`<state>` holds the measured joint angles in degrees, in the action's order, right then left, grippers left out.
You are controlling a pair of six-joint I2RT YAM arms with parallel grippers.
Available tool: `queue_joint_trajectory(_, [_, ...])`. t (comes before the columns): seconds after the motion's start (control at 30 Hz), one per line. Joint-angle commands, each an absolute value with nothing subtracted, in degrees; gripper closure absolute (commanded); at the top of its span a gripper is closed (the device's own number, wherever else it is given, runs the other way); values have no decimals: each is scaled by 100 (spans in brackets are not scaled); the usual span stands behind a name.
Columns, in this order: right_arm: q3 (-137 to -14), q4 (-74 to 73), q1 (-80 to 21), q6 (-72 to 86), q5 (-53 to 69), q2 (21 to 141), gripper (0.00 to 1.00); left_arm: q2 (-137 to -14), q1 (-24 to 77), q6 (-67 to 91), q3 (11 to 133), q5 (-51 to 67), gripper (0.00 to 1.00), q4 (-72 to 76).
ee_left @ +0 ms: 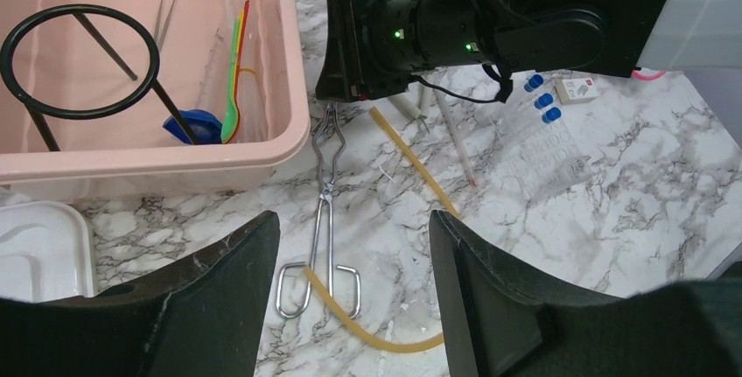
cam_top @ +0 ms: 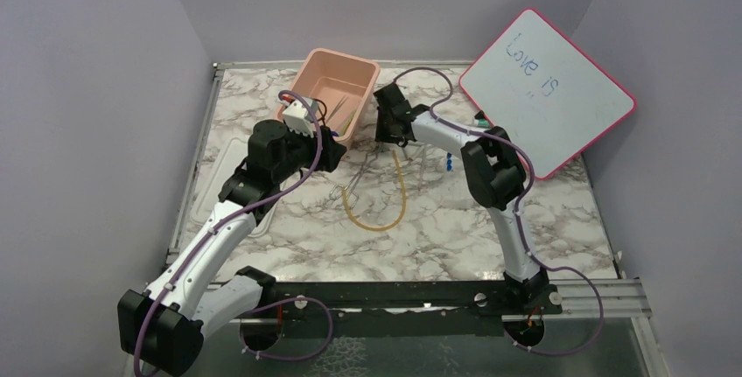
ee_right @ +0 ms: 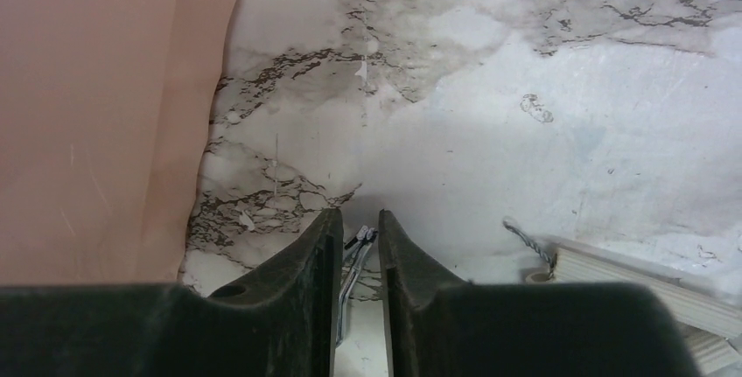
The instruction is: Organize the chemistry lab equipment
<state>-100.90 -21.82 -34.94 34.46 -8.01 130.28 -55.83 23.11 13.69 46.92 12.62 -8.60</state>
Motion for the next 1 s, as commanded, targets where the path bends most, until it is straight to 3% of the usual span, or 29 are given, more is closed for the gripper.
queue_joint_trajectory(0.0, [-10168,-2344,-3413,3450,-975,13230,76,-5566,2320,1385,4616,1392,34,-650])
queue_joint_trajectory(0.17, [-9785,-1930,-3410,3496,-1050,12935,94,-5583,2325,1388,4621,1411,33,-646])
queue_joint_trajectory(0.27, [-9443,-1531,-3407,3554,-952,12583,99,-5620,2321,1395,4616,1444,34,-649])
queue_joint_trajectory(0.77, [-7831,-465,-3401,3689,-577,10335,99,-6030,2320,1734,4596,2149,31,-511])
queue_joint_trajectory(0.97, [-7289,-380,-3403,3689,-258,9570,99,-6187,2626,3104,4516,2152,31,-308])
